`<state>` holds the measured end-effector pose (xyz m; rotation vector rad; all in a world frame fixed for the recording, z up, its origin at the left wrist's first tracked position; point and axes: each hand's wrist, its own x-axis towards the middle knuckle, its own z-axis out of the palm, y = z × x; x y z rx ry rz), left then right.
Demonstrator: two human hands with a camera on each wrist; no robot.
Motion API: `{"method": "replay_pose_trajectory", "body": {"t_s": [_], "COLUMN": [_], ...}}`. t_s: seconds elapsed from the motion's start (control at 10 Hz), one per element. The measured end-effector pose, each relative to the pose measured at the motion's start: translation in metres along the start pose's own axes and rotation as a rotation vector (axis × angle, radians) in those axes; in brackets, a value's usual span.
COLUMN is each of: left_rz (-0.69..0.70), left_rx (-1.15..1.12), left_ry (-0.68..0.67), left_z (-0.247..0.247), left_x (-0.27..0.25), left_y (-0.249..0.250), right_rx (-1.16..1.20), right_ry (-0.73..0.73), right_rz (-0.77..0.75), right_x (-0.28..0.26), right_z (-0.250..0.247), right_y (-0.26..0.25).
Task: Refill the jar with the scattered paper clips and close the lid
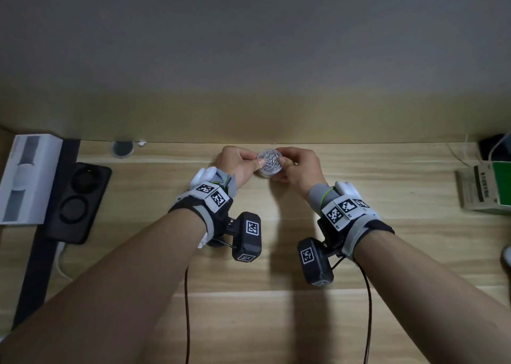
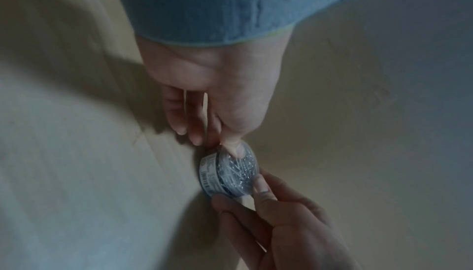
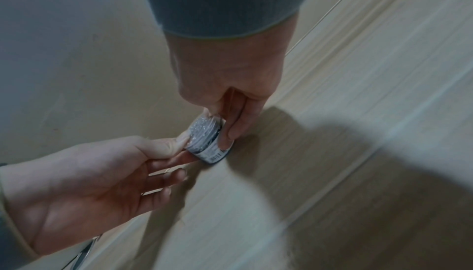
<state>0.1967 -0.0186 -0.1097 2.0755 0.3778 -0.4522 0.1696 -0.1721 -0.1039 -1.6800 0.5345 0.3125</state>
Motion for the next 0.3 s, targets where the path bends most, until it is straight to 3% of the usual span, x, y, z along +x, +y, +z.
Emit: {"method": "replay_pose_trajectory", "body": {"t_s": [0.3], "left_rz": [-0.014], "left_rx": [-0.089], "left_ry": [0.0], "left_z": [0.0002], "left_x": [-0.0099], "left_y": [0.0078], "right_rx": [0.089], "right_ry": [0.029], "right_rz": [-0.024], "right_x": [-0.0031], "right_z": [-0.0002], "right_y": [0.0026]}}
